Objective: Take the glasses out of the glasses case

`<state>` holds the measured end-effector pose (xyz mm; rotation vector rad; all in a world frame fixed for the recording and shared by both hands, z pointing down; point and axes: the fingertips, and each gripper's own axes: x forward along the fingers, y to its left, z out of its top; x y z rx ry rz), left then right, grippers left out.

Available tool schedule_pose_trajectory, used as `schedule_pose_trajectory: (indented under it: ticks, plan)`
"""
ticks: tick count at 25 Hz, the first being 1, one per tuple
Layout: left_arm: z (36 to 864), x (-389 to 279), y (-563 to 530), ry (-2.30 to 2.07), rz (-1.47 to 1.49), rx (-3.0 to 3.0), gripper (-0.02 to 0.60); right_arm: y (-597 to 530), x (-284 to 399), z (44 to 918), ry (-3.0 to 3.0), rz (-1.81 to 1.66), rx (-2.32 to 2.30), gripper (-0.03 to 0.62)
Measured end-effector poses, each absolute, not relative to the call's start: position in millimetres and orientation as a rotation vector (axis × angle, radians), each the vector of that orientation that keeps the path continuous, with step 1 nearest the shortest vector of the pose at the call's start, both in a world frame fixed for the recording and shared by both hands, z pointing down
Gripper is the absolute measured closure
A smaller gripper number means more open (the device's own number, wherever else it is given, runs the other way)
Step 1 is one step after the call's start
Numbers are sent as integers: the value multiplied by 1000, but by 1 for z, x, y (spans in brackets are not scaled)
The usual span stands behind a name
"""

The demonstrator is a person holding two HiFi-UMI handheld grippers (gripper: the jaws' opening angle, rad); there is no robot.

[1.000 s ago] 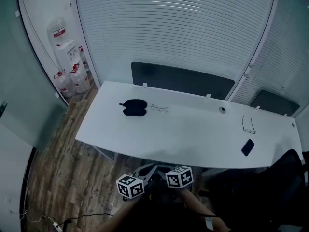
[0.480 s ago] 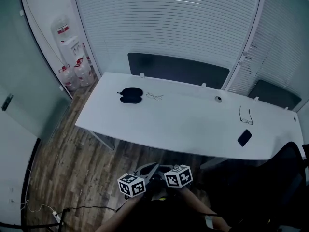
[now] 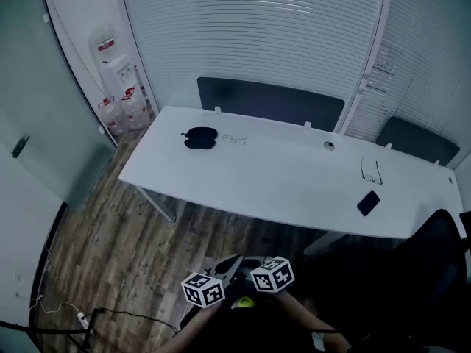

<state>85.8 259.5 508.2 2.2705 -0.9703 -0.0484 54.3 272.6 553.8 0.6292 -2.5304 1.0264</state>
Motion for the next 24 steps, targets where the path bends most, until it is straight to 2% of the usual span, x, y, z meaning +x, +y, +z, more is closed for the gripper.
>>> schedule_pose_trajectory:
  ticks: [13,24]
  plan:
    - [510,119,280,-937,-57,2293,571,292,89,554,-2540,977,665,577]
    - [516,120,285,-948,-53,2268,571,300,89,559,-2524,977,621,577]
